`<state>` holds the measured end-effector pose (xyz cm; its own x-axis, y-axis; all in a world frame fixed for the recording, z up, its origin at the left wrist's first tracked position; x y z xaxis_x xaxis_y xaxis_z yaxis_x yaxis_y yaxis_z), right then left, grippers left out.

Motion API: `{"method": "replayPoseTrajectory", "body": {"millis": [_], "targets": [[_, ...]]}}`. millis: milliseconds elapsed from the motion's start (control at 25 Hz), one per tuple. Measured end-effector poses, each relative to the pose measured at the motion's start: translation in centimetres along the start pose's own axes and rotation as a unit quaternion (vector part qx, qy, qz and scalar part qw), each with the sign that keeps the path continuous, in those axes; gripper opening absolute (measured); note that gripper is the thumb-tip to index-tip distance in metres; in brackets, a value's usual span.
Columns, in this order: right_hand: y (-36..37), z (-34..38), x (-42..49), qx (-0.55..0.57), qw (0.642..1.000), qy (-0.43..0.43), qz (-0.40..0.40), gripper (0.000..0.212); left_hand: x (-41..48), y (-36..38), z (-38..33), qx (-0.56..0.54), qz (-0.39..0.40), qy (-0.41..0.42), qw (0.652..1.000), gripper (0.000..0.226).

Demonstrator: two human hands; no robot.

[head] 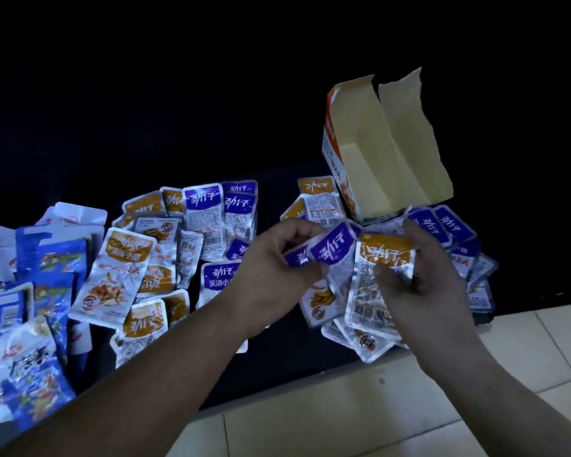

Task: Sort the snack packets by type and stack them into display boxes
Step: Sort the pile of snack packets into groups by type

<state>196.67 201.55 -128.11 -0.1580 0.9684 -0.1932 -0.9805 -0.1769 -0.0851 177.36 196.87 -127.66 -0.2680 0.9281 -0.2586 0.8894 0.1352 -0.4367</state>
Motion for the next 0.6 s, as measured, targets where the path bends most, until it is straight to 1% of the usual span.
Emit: {"method": "replayPoseTrajectory", "body": {"millis": [40, 80, 160, 280, 400, 480, 520, 600], "targets": [[0.3, 0.2, 0.1, 0.001, 1.0, -0.006, -0.002, 0.064, -0.3, -0.6, -0.3, -0.035, -0.019, -0.015, 0.999, 0.037], [0.7, 0.6, 0.1, 0.004, 1.0, -0.01, 0.003, 0.066, -0.6, -1.7, -0.5, -0.047, -0.04, -0.028, 0.998, 0.039], [2.2, 1.0, -0.1, 0.013, 0.999, -0.004, 0.033, 0.071, -1.5, -5.1, 0.2, -0.036, -0.062, -0.049, 0.996, 0.047], [5.2, 0.9, -0.8, -0.006, 0.994, 0.033, 0.104, 0.073, -2.9, -9.8, 2.4, 0.013, -0.049, -0.084, 0.995, 0.058], [8.3, 0.0, -1.8, -0.022, 0.985, 0.069, 0.156, 0.075, -4.2, -9.4, 4.5, 0.064, -0.014, -0.113, 0.991, 0.059], [9.2, -0.6, -2.4, -0.045, 0.98, 0.083, 0.174, 0.073, -4.6, -8.6, 5.4, 0.091, -0.038, -0.087, 0.991, 0.059], [9.2, -0.9, -2.4, -0.05, 0.98, 0.085, 0.173, 0.072, -4.7, -8.5, 5.7, 0.123, -0.059, -0.062, 0.989, 0.062], [8.8, -0.8, -2.0, -0.032, 0.984, 0.084, 0.155, 0.073, -5.1, -9.0, 5.9, 0.239, -0.115, -0.007, 0.964, 0.052]]}}
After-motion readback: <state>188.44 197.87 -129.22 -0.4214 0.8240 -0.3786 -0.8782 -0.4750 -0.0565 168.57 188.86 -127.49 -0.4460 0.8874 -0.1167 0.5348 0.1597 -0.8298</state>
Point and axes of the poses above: each hand's wrist, its own x-axis towards the middle knuckle, its own y-axis out of the palm, z = x × y, the point moved 3 cm from there along x, towards the middle knuckle, and after that the axes turned 14 degrees about x, right-handed, at the moved point
